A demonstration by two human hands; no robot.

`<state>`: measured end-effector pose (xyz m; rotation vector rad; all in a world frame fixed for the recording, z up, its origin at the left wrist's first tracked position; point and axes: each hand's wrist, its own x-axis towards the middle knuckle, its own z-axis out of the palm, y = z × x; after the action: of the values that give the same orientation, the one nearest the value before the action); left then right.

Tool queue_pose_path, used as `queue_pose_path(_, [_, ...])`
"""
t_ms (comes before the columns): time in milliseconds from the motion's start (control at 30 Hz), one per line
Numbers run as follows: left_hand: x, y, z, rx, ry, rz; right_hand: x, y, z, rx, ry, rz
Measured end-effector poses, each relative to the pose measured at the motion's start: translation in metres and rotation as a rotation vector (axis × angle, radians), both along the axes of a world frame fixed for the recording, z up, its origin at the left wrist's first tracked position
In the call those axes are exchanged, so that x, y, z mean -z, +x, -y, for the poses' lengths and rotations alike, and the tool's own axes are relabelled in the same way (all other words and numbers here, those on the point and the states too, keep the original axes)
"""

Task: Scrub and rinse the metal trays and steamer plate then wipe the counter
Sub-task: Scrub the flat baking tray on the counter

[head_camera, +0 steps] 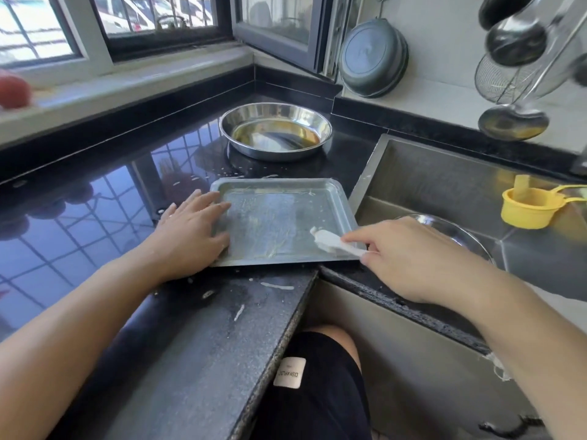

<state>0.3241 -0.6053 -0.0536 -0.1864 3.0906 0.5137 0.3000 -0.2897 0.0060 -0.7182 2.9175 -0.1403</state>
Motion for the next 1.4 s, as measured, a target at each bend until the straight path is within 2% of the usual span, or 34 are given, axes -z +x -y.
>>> queue_pose_path(100, [-0.006, -0.015, -0.014, 0.04, -0.072, -0.019, -0.004, -0.014, 0.003, -0.032, 0.001, -0.088])
queue_pose_path(267, [0.011, -0.027, -0.025, 0.032, -0.159, -0.091, -0.002, -0.022, 0.016, -0.266, 0.159, 0.106])
queue_pose_path(333, [0.016, -0.027, -0.023, 0.04, -0.181, -0.067, -0.003, -0.031, 0.021, -0.312, 0.174, 0.109])
queue_pose_path(600, [0.017, -0.026, -0.021, 0.039, -0.186, -0.059, 0.01, -0.107, 0.058, -0.214, 0.164, -0.028])
queue_pose_path(833, [0.021, -0.029, -0.023, 0.03, -0.188, -0.077, 0.006, -0.04, 0.024, -0.378, 0.106, 0.165])
queue_pose_path(1000, [0.017, -0.025, -0.027, 0.02, -0.211, -0.075, 0.007, -0.078, 0.033, -0.354, 0.106, 0.134])
queue_pose_path(1167, [0.018, -0.027, -0.027, 0.013, -0.193, -0.07, -0.016, -0.092, -0.011, -0.39, 0.34, 0.167])
queue_pose_path(1267, [0.018, -0.027, -0.03, 0.015, -0.178, -0.071, -0.016, -0.08, 0.007, -0.381, 0.303, 0.168])
queue_pose_path(1400, [0.016, -0.026, -0.031, 0.018, -0.155, -0.09, 0.004, -0.052, 0.055, -0.435, 0.172, 0.056])
